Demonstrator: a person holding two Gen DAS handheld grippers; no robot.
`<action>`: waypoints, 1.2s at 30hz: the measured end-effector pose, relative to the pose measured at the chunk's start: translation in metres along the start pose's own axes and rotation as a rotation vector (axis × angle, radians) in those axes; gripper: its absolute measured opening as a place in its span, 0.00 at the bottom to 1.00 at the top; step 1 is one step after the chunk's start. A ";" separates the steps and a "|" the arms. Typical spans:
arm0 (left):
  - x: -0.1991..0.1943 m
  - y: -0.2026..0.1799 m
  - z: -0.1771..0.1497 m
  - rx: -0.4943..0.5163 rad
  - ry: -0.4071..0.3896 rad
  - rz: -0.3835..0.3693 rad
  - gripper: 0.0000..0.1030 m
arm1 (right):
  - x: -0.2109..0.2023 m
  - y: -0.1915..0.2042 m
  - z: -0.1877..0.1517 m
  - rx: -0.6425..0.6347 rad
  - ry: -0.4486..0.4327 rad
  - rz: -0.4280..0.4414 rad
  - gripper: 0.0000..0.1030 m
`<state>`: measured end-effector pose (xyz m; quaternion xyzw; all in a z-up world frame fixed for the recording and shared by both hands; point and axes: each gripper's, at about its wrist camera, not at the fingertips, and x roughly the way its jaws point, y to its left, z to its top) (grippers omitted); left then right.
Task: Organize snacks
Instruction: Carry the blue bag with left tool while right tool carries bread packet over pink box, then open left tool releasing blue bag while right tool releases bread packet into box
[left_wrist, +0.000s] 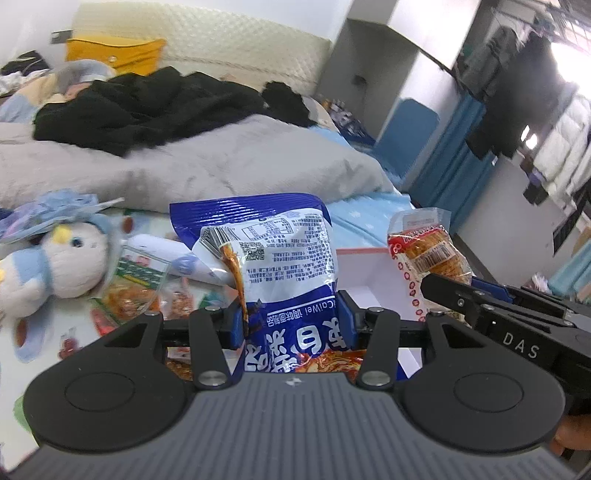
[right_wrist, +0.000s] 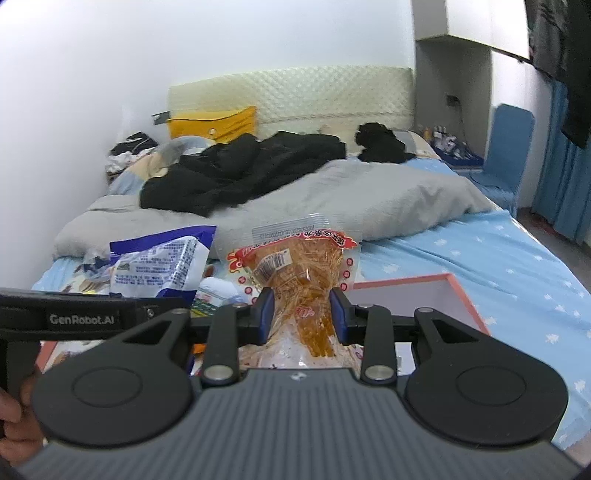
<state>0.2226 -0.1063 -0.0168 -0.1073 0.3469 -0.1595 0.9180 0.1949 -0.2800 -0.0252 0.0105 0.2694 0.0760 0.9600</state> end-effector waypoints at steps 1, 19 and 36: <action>0.007 -0.005 0.001 0.008 0.012 -0.003 0.52 | 0.004 -0.007 -0.001 0.010 0.004 -0.009 0.35; 0.156 -0.049 -0.013 0.114 0.241 -0.007 0.52 | 0.073 -0.090 -0.054 0.129 0.179 -0.095 0.36; 0.213 -0.054 -0.034 0.143 0.347 0.027 0.65 | 0.105 -0.110 -0.092 0.180 0.281 -0.133 0.52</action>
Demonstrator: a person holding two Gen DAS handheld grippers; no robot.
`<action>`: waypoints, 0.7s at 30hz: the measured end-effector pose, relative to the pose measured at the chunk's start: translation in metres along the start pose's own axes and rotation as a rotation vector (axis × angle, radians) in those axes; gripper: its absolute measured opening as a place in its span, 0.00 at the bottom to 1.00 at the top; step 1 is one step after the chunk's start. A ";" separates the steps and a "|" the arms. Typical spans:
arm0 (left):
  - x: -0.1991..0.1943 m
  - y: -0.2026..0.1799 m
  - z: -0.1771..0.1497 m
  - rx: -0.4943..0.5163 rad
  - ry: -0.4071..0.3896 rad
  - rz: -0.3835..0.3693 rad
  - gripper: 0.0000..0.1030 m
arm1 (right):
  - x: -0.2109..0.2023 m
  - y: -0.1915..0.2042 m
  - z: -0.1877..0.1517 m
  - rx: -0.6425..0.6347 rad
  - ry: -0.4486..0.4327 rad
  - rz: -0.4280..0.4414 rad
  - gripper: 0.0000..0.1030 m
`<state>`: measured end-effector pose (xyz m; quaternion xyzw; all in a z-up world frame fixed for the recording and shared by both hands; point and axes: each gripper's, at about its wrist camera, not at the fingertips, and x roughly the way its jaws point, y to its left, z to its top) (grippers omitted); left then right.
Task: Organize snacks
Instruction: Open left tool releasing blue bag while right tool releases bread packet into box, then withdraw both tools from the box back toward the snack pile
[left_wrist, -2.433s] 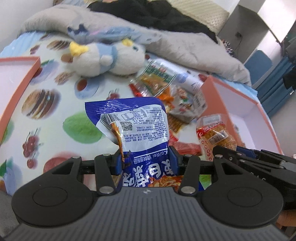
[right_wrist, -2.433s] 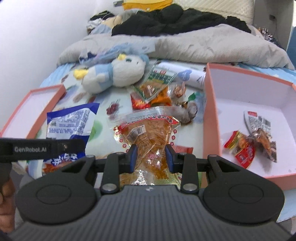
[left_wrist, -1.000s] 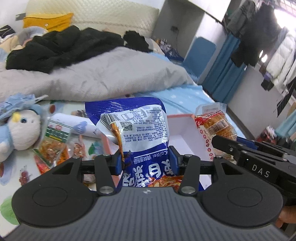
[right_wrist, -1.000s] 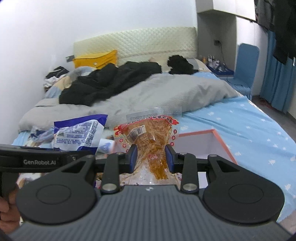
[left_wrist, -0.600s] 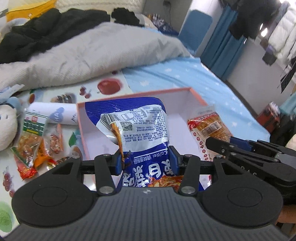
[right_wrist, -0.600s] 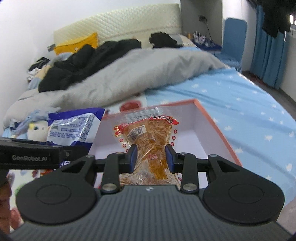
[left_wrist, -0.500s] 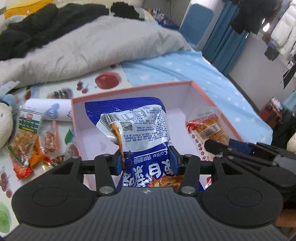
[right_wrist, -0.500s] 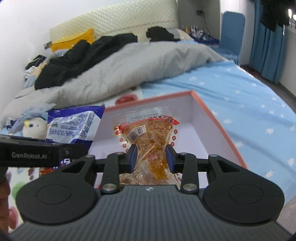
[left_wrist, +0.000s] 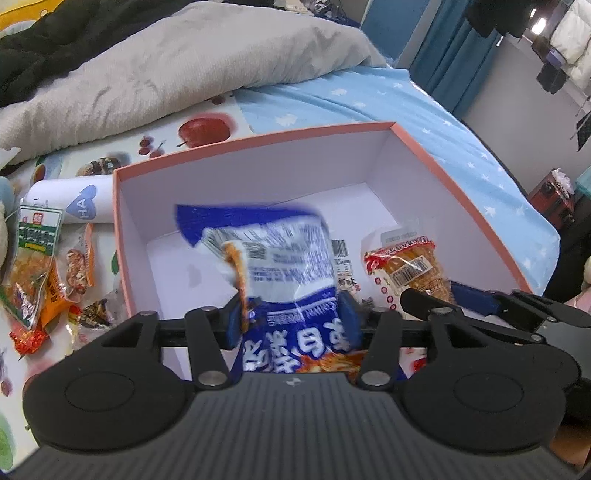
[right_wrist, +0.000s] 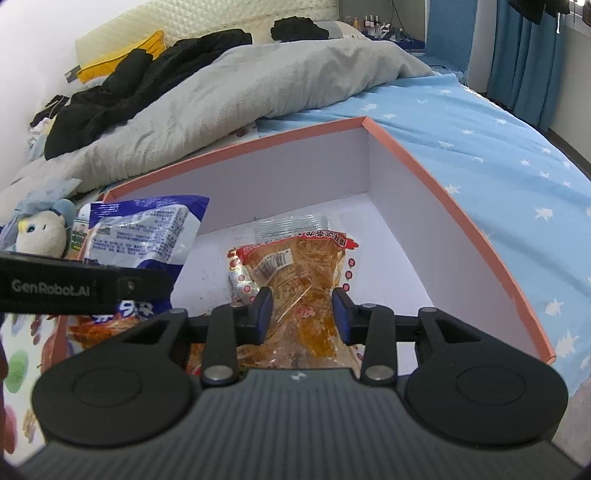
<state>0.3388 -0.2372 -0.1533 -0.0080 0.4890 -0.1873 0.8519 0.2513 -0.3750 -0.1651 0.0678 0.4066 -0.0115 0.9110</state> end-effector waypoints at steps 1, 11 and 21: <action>-0.002 0.001 0.000 -0.006 -0.003 0.004 0.66 | -0.002 0.001 0.001 0.001 -0.004 -0.003 0.56; -0.060 0.005 0.000 -0.015 -0.104 -0.003 0.66 | -0.039 0.011 0.008 -0.013 -0.071 0.011 0.55; -0.136 0.016 -0.014 -0.033 -0.219 -0.008 0.66 | -0.096 0.036 0.020 -0.036 -0.183 0.057 0.55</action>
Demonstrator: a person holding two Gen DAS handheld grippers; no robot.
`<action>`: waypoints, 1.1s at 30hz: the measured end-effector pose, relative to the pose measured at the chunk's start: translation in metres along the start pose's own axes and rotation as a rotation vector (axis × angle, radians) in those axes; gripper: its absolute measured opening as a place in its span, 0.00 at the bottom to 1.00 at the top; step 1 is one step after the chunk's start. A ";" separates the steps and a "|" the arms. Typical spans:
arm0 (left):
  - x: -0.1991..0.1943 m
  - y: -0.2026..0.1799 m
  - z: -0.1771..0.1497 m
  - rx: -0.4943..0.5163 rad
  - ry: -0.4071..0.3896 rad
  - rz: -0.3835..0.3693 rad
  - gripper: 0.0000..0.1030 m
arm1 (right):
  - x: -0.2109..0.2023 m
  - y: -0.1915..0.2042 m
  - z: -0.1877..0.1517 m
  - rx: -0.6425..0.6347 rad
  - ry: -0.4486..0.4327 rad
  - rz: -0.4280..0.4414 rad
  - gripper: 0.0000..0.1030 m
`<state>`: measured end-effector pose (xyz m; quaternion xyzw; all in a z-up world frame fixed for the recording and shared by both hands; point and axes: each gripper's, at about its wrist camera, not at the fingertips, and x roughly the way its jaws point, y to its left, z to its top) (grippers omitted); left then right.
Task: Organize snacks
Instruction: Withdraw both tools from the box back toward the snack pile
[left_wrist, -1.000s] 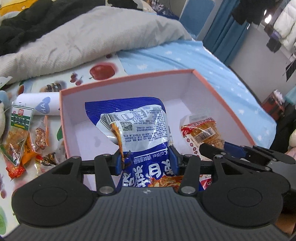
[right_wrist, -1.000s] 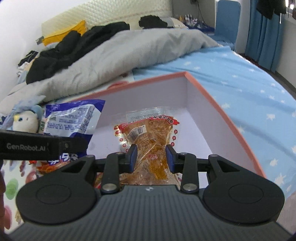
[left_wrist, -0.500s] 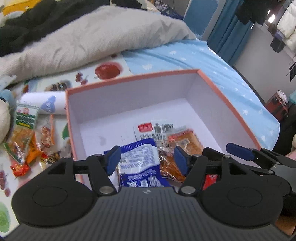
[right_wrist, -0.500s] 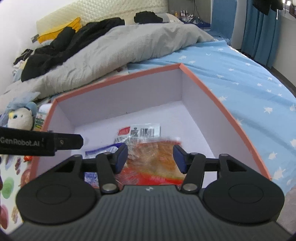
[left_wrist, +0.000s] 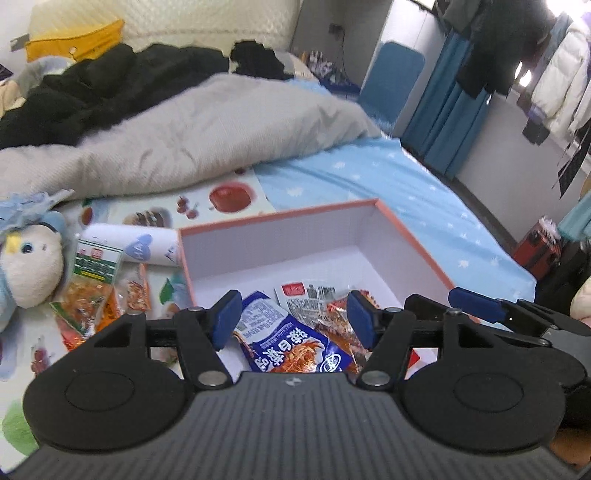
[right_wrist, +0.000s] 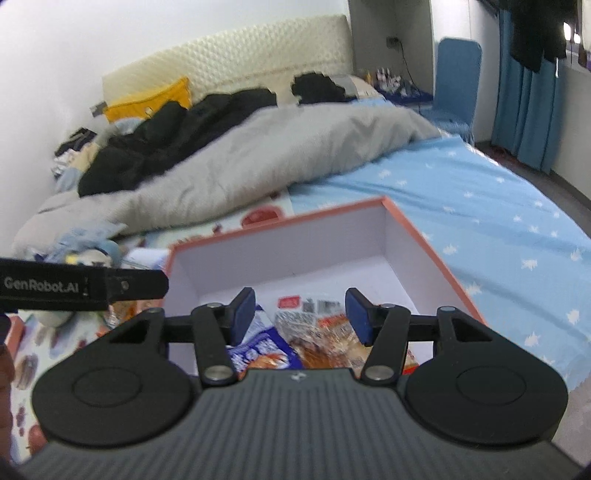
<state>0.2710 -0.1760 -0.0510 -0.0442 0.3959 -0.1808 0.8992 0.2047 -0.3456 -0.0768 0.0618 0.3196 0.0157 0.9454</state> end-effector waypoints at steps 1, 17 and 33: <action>-0.007 0.002 0.000 -0.004 -0.012 0.000 0.66 | -0.006 0.004 0.002 -0.006 -0.013 0.006 0.55; -0.104 0.031 -0.027 -0.018 -0.170 0.045 0.66 | -0.056 0.051 -0.004 -0.078 -0.108 0.102 0.55; -0.123 0.071 -0.108 -0.119 -0.131 0.079 0.66 | -0.064 0.089 -0.063 -0.155 -0.059 0.166 0.55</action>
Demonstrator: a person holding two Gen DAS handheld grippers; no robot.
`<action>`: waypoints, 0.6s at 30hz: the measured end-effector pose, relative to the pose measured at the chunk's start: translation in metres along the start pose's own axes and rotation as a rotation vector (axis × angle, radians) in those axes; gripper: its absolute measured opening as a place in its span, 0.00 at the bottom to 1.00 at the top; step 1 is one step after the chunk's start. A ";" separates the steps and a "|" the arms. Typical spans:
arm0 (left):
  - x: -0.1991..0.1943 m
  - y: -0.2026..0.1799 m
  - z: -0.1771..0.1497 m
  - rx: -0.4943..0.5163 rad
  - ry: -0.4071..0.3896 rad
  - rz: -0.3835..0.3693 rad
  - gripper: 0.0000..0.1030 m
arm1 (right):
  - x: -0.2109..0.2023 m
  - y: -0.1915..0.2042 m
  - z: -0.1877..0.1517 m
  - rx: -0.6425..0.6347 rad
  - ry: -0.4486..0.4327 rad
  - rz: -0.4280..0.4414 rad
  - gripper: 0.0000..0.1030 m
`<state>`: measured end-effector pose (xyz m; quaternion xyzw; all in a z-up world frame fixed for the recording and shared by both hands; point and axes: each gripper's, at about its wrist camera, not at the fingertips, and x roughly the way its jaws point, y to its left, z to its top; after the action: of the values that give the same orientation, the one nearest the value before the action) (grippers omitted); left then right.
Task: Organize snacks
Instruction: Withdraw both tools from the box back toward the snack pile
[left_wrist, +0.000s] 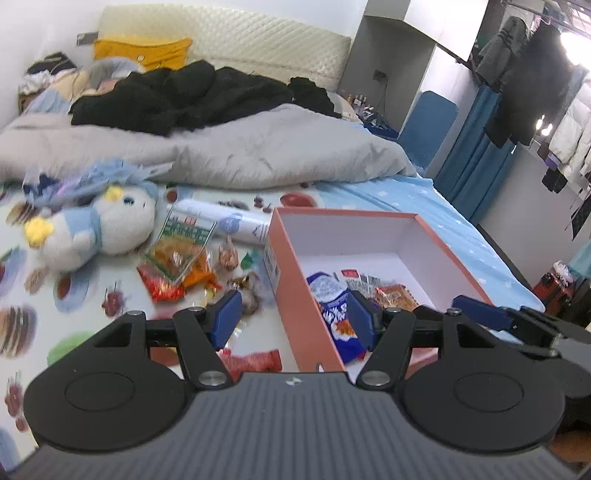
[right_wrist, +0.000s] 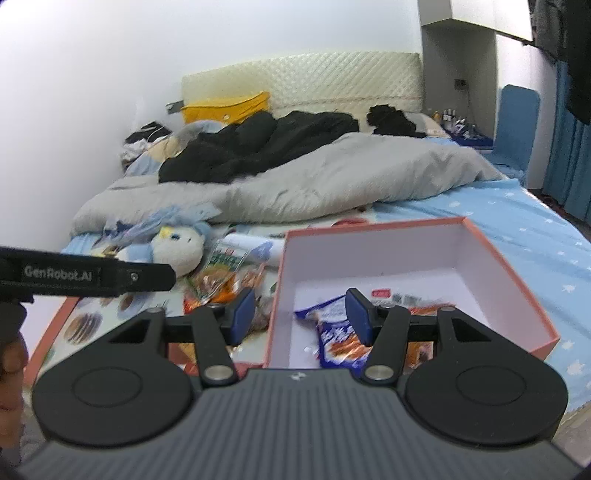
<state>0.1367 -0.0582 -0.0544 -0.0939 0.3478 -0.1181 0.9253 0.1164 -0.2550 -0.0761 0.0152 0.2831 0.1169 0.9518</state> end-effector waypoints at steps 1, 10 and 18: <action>0.000 0.002 -0.003 0.002 0.002 0.007 0.66 | 0.000 0.004 -0.003 -0.011 0.006 0.011 0.55; -0.011 0.023 -0.026 -0.015 0.029 0.050 0.66 | -0.009 0.031 -0.027 -0.028 0.048 0.077 0.55; -0.020 0.046 -0.050 -0.058 0.060 0.079 0.66 | -0.016 0.057 -0.051 -0.062 0.078 0.118 0.55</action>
<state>0.0955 -0.0129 -0.0908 -0.1031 0.3820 -0.0743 0.9154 0.0636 -0.2050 -0.1054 -0.0023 0.3151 0.1819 0.9315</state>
